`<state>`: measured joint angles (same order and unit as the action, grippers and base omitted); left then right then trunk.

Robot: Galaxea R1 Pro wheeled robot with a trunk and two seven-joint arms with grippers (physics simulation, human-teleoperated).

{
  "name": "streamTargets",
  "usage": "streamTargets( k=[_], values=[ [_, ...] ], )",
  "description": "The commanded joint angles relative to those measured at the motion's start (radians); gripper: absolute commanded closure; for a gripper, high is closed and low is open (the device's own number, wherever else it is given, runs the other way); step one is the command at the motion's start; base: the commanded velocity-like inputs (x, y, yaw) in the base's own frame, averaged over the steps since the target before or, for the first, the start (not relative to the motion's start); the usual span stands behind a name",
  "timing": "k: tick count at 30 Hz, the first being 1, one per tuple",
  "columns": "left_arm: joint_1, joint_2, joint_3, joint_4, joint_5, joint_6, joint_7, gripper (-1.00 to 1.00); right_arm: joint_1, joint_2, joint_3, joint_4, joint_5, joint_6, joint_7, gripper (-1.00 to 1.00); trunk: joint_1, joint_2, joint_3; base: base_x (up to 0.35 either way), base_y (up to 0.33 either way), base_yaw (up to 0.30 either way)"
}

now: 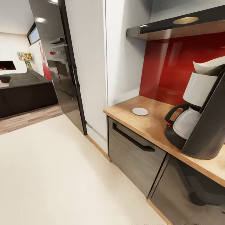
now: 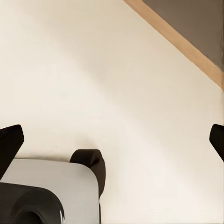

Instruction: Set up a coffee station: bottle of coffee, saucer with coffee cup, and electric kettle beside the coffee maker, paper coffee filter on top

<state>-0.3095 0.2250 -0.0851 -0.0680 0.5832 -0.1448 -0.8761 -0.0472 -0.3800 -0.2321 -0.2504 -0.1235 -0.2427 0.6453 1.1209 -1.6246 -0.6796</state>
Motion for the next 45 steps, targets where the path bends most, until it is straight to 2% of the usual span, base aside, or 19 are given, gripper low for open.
streamTargets(
  k=[1,3,5,6,8,10,11,13,16,24,45],
  values=[
    [0.000,0.000,-0.008,0.000,0.006,-0.007,-0.001,-1.00,-0.001,0.000,0.000,0.002,-0.009,0.000,0.006,-1.00,0.000,0.000,-0.001,0.004,0.003,-0.278],
    [0.000,0.000,-0.008,0.000,0.006,-0.007,-0.001,-1.00,-0.001,0.020,0.002,0.002,0.013,-0.002,0.001,-1.00,0.000,0.000,-0.001,0.002,0.002,-0.221],
    [0.000,0.000,-0.009,0.000,0.006,-0.007,-0.001,-1.00,-0.002,0.052,0.005,0.002,0.076,-0.004,-0.016,-1.00,0.000,0.000,-0.001,0.001,0.001,-0.095],
    [0.000,0.000,-0.009,0.000,0.006,-0.007,-0.001,-1.00,-0.002,0.052,0.005,0.002,0.076,-0.004,-0.016,-1.00,0.000,0.000,-0.001,0.001,0.001,-0.074],
    [0.000,0.000,-0.010,0.000,0.006,-0.007,-0.001,-1.00,-0.002,0.100,0.007,0.002,0.189,-0.005,-0.090,-1.00,0.000,0.000,-0.001,0.004,0.009,-0.039],
    [0.000,0.000,-0.010,0.000,0.006,-0.007,-0.001,-1.00,-0.002,0.133,0.007,0.002,0.250,-0.005,-0.151,-1.00,0.000,0.000,-0.001,0.028,0.045,-0.022],
    [0.000,0.000,-0.010,-0.001,0.006,-0.007,-0.001,-1.00,-0.002,0.162,0.007,0.003,0.305,-0.005,-0.216,-1.00,0.000,0.000,-0.001,0.070,0.087,-0.012],
    [0.000,0.000,-0.010,-0.001,0.006,-0.007,-0.001,-1.00,-0.002,0.193,0.007,0.003,0.364,-0.003,-0.304,-1.00,0.000,0.000,-0.001,0.123,0.133,-0.008],
    [0.000,0.000,-0.010,-0.001,0.006,-0.007,-0.001,-1.00,-0.002,0.211,0.006,0.002,0.401,-0.002,-0.366,-1.00,0.000,0.000,-0.001,0.189,0.188,-0.010],
    [0.000,0.000,-0.010,0.000,0.006,-0.007,-0.001,-1.00,-0.002,0.222,0.004,0.002,0.425,-0.001,-0.405,-1.00,0.000,0.000,-0.001,0.152,0.147,-0.170],
    [0.000,0.000,-0.010,0.000,0.005,-0.007,-0.001,-1.00,-0.002,0.223,0.002,0.002,0.427,-0.001,-0.409,-1.00,0.000,0.000,-0.001,0.009,0.009,-0.251]
  ],
)
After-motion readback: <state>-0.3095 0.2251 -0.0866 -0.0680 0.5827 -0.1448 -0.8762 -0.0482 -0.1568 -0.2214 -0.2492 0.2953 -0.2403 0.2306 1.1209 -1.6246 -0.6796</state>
